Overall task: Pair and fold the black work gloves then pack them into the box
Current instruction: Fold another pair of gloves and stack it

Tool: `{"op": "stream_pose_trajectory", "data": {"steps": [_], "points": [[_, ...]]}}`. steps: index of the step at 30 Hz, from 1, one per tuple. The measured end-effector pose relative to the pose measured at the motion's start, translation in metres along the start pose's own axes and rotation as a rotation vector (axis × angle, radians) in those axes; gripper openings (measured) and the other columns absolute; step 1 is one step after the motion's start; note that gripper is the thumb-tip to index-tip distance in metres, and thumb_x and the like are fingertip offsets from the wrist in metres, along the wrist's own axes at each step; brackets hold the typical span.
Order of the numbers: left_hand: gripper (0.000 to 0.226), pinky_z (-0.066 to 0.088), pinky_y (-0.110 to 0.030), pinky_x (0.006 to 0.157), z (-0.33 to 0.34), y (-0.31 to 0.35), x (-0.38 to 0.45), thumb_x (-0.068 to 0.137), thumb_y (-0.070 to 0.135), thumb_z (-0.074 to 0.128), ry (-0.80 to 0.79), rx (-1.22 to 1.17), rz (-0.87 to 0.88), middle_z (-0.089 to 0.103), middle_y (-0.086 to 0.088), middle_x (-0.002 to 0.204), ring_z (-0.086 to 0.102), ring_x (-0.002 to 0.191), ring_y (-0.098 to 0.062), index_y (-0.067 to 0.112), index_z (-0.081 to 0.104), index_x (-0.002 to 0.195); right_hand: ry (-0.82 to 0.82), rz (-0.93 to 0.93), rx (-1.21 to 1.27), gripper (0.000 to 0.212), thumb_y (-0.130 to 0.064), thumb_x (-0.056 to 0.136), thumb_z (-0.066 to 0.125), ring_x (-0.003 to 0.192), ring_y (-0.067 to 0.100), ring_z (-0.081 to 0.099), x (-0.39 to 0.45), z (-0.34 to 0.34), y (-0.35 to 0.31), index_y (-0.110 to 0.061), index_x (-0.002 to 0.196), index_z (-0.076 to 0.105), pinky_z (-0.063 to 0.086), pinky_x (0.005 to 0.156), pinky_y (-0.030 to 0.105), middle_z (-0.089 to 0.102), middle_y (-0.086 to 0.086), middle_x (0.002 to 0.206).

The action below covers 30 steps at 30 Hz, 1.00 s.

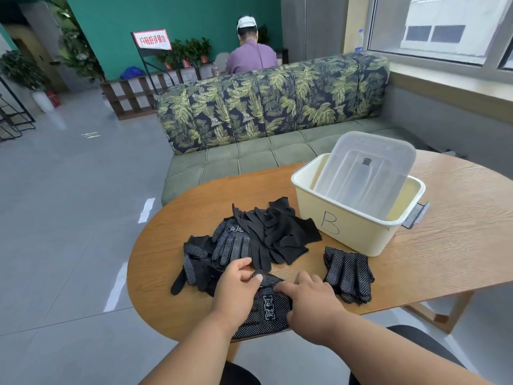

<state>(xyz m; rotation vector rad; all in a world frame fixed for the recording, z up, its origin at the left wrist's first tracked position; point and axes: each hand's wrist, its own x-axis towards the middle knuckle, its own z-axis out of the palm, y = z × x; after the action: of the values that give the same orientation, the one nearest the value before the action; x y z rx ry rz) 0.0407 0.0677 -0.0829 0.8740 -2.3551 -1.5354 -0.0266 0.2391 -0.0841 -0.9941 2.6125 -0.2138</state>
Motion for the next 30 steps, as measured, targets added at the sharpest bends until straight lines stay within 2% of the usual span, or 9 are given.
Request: {"op": "stream_pose_trajectory", "data": {"steps": [5,9,13,18,20,22,24,26,30], "points": [[0.024,0.050,-0.013,0.082,-0.003,-0.002,-0.008,0.094,0.014,0.075,-0.109,-0.246,-0.025,0.076,0.004,0.100,0.071,0.096,-0.003,0.024,0.070,0.116,-0.026,0.021,0.041,0.061,-0.032,0.090,0.056,0.122,0.029,0.045,0.004,-0.003,-0.001,-0.049,0.146,0.039,0.041,0.105,0.043,0.046,0.003,0.129],[0.017,0.049,-0.008,0.077,0.001,-0.006,-0.016,0.092,0.014,0.076,-0.162,-0.180,0.023,0.077,-0.005,0.095,0.070,0.085,-0.001,0.019,0.072,0.108,-0.036,0.047,0.107,0.060,-0.032,0.086,0.059,0.122,0.029,0.047,0.009,-0.003,0.000,-0.046,0.142,0.044,0.043,0.105,0.043,0.049,0.003,0.127],[0.016,0.050,-0.012,0.079,0.005,-0.011,-0.020,0.091,0.015,0.078,-0.201,-0.111,0.044,0.078,-0.005,0.092,0.070,0.087,-0.009,0.021,0.073,0.105,-0.019,0.063,0.179,0.055,-0.031,0.085,0.060,0.123,0.028,0.047,0.011,-0.002,0.003,-0.041,0.138,0.050,0.043,0.105,0.040,0.051,0.002,0.126],[0.017,0.045,-0.027,0.101,0.016,-0.028,-0.022,0.085,0.047,0.070,-0.162,0.208,0.186,0.071,0.031,0.095,0.064,0.105,0.000,0.057,0.071,0.097,0.008,0.085,0.229,0.044,-0.034,0.095,0.049,0.128,0.028,0.046,0.016,0.003,0.005,-0.036,0.138,0.054,0.040,0.109,0.042,0.053,0.004,0.131],[0.028,0.045,-0.033,0.104,0.018,-0.029,-0.022,0.084,0.040,0.068,-0.156,0.274,0.214,0.068,0.036,0.097,0.064,0.104,0.000,0.066,0.066,0.094,0.028,0.097,0.239,0.040,-0.036,0.099,0.043,0.128,0.029,0.046,0.017,0.004,0.004,-0.035,0.137,0.056,0.040,0.109,0.042,0.054,0.005,0.131],[0.036,0.040,-0.031,0.104,0.020,-0.029,-0.022,0.083,0.027,0.072,-0.125,0.359,0.236,0.069,0.032,0.092,0.059,0.104,0.002,0.062,0.065,0.088,0.061,0.107,0.224,0.038,-0.040,0.102,0.040,0.126,0.030,0.048,0.016,0.007,0.002,-0.034,0.135,0.057,0.041,0.106,0.042,0.054,0.005,0.130],[0.027,0.034,-0.027,0.099,0.020,-0.026,-0.025,0.082,0.028,0.074,-0.062,0.436,0.263,0.065,0.028,0.088,0.051,0.103,0.004,0.051,0.062,0.086,0.095,0.116,0.202,0.036,-0.046,0.103,0.039,0.123,0.029,0.049,0.014,0.010,-0.001,-0.035,0.133,0.056,0.042,0.103,0.042,0.054,0.004,0.129],[0.022,0.032,-0.028,0.097,0.018,-0.027,-0.027,0.080,0.037,0.077,-0.012,0.491,0.284,0.060,0.029,0.088,0.045,0.100,0.005,0.042,0.056,0.086,0.117,0.112,0.166,0.036,-0.050,0.103,0.043,0.122,0.027,0.049,0.012,0.013,-0.003,-0.036,0.134,0.054,0.041,0.101,0.041,0.053,0.001,0.129],[0.038,0.027,-0.028,0.098,0.004,-0.033,-0.024,0.071,0.066,0.073,0.077,0.659,0.279,0.051,0.029,0.100,0.037,0.109,-0.004,0.040,0.053,0.090,0.150,0.113,0.132,0.039,-0.053,0.101,0.049,0.122,0.026,0.049,0.009,0.015,-0.006,-0.036,0.135,0.051,0.041,0.101,0.041,0.053,0.000,0.131]]}}
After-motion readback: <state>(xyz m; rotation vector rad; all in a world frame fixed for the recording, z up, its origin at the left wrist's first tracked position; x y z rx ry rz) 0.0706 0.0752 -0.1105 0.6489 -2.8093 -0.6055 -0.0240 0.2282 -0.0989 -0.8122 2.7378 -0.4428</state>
